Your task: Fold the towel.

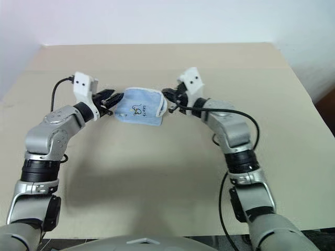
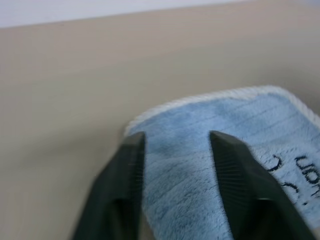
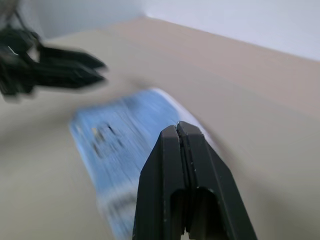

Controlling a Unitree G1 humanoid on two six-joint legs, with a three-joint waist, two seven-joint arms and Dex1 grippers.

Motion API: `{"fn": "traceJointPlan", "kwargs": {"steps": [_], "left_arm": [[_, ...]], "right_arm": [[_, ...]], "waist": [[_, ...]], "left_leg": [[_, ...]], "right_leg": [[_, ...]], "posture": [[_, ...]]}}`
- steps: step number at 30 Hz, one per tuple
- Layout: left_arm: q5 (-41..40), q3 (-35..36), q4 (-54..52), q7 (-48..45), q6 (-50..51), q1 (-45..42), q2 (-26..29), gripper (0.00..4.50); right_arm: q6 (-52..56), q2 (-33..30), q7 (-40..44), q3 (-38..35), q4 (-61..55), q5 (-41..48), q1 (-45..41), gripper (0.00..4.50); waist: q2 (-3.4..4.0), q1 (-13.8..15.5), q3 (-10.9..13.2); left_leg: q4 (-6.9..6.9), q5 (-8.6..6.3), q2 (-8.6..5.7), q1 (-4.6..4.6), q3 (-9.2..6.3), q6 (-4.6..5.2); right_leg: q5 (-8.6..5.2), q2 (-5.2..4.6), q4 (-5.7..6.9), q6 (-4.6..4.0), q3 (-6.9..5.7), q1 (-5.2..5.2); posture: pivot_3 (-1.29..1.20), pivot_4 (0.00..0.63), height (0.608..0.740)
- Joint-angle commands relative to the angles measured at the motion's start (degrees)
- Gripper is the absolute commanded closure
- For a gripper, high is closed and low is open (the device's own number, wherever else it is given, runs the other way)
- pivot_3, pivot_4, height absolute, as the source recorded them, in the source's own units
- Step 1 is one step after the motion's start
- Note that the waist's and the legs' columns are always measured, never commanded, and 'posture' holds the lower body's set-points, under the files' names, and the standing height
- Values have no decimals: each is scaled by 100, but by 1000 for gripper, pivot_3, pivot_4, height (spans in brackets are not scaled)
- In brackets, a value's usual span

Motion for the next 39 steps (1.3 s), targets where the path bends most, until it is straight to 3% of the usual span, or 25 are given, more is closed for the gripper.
{"fn": "traceJointPlan", "kwargs": {"steps": [1, 3, 8, 14, 20, 24, 28, 33, 38, 39], "left_arm": [[150, -122, -20, -257, -235, -132, -75, 3806], [311, -319, 4, -380, -167, -72, -37, 4471], [890, -809, 91, -651, -153, 211, 249, 4471], [1401, -1046, 195, -676, -349, 512, 378, 4471], [163, 468, -438, -443, -384, 480, -287, 4471], [57, 1042, -420, -205, -339, 543, -180, 4471], [253, 1158, -238, -36, -438, 599, -36, 4500], [412, 1123, -119, 21, -511, 620, 89, 4500], [408, 1118, -216, 41, -494, 658, 44, 4500], [401, 1119, -255, 45, -484, 669, 35, 4500]], "right_arm": [[-174, 259, -118, 64, 593, -166, -307, 4500], [-126, 448, -145, 202, 1138, -298, -413, 4500], [-124, 630, -140, 476, 1832, -643, -328, 4500], [-270, 619, -139, 490, 1864, -836, -109, 4500], [-263, 320, -87, -32, 560, -495, 214, 4500], [648, 119, -101, -553, -224, 101, 456, 4500], [1551, 196, -300, -923, -404, 582, 469, 3351], [2724, 639, -748, -1724, 236, 1354, 32, 1637], [3188, 907, -1198, -2199, 1058, 1596, -344, 25], [3283, 937, -1265, -2258, 1217, 1625, -398, 25]], "waist": [[0, -8, 0], [0, -31, 0], [1, -145, 0], [5, -174, -5], [3, -133, -3], [3, -136, -4], [3, -137, -4], [3, -138, -4], [4, -137, -4], [4, -133, -4]], "left_leg": [[0, 0, -1, -4, 0, 0], [0, 1, -1, -15, 1, -1], [-3, 5, -1, -25, 3, -6], [-4, 9, 0, -22, 7, -14], [0, 11, 3, -32, 4, -18], [5, 11, 2, -35, 4, -18], [5, 11, 2, -31, 5, -17], [6, 11, 3, -31, 5, -14], [5, 11, 3, -31, 6, -16], [5, 12, 3, -31, 6, -16]], "right_leg": [[0, 0, 0, 0, 0, -3], [0, 0, 3, -1, 3, -17], [1, 0, 15, -1, 7, -40], [1, 2, 18, -1, 17, -54], [1, 2, 28, -1, 18, -70], [1, 1, 24, -1, 18, -67], [1, 2, 27, -1, 17, -64], [5, 2, 29, -6, 18, -65], [6, 2, 29, -8, 18, -66], [6, 2, 29, -8, 18, -66]], "posture": [[0, 150, 728], [0, 150, 728], [0, 150, 728], [0, 150, 728], [0, 150, 728], [0, 150, 728], [0, 150, 728], [0, 150, 728], [0, 150, 728], [0, 150, 728]]}}
